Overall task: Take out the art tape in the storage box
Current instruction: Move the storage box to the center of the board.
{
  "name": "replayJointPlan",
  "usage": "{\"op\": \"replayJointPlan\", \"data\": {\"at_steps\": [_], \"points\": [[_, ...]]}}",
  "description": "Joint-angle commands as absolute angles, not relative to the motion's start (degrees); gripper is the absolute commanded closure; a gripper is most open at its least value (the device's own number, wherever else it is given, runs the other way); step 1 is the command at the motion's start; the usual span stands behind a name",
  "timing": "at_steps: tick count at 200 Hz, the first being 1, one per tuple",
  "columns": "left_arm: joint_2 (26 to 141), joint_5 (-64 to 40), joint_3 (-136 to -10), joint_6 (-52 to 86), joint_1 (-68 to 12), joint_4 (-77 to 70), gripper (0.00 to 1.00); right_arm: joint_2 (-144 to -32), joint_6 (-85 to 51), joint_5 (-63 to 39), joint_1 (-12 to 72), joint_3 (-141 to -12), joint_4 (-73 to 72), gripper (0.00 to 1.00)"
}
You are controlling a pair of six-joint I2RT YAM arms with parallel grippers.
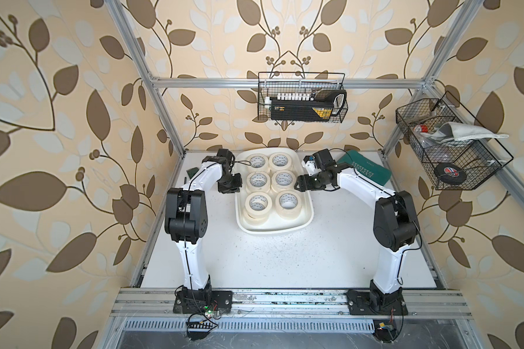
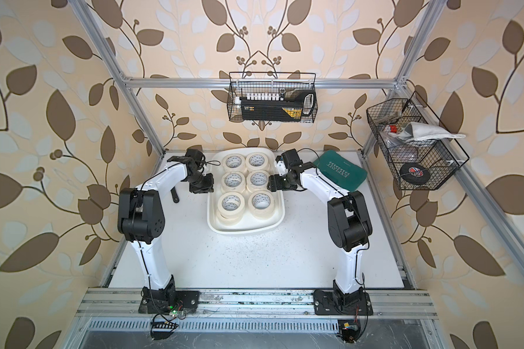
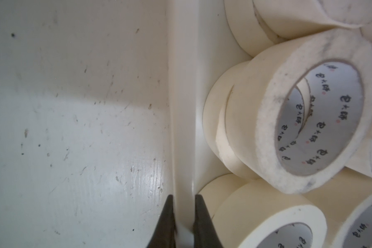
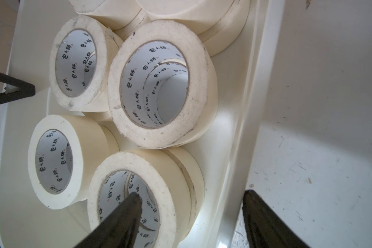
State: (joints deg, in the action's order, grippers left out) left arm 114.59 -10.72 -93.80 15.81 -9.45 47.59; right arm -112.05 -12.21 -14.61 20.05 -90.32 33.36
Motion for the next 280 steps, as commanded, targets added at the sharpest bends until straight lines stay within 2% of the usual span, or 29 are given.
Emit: {"op": "replayJointPlan", "data": {"at_steps": [1,29,66,105,139,182,215,280], "points": [[115.11,-17.5,-98.91,12.2,-11.69,43.24,1.0,-108.72,-12.61,-14.66,20.21,-90.08,33.75,0.25],[116.61,-18.66,-100.26,13.56,-11.69,42.55,1.0,-107.09,-13.57,-13.02,20.13,-91.38,35.61,0.26],[117.35,-20.36,-100.45,16.09,-11.69,40.84,1.0,-107.15,-16.51,-11.95,20.17,-95.29,38.27,0.34],[114.74,-19.24,-99.15,18.34,-11.69,40.31,0.53,-110.01,-17.83,-7.92,21.94,-100.66,42.11,0.43],[108.84,-15.58,-96.22,19.8,-11.6,40.61,0.28,-113.56,-19.21,-5.53,23.04,-105.12,45.21,0.52],[98.16,-7.78,-90.38,21.23,-11.43,40.82,0.02,-117.91,-21.38,-2.92,24.08,-109.17,47.55,0.53],[90.87,-4.35,-86.18,22.12,-11.34,40.87,0.01,-121.33,-22.88,-1.63,24.29,-112.74,49.34,0.54],[81.63,-7.65,-79.52,22.9,-11.34,41.84,0.01,-127.55,-24.33,1.71,24.79,-119.6,52.34,0.53]]}}
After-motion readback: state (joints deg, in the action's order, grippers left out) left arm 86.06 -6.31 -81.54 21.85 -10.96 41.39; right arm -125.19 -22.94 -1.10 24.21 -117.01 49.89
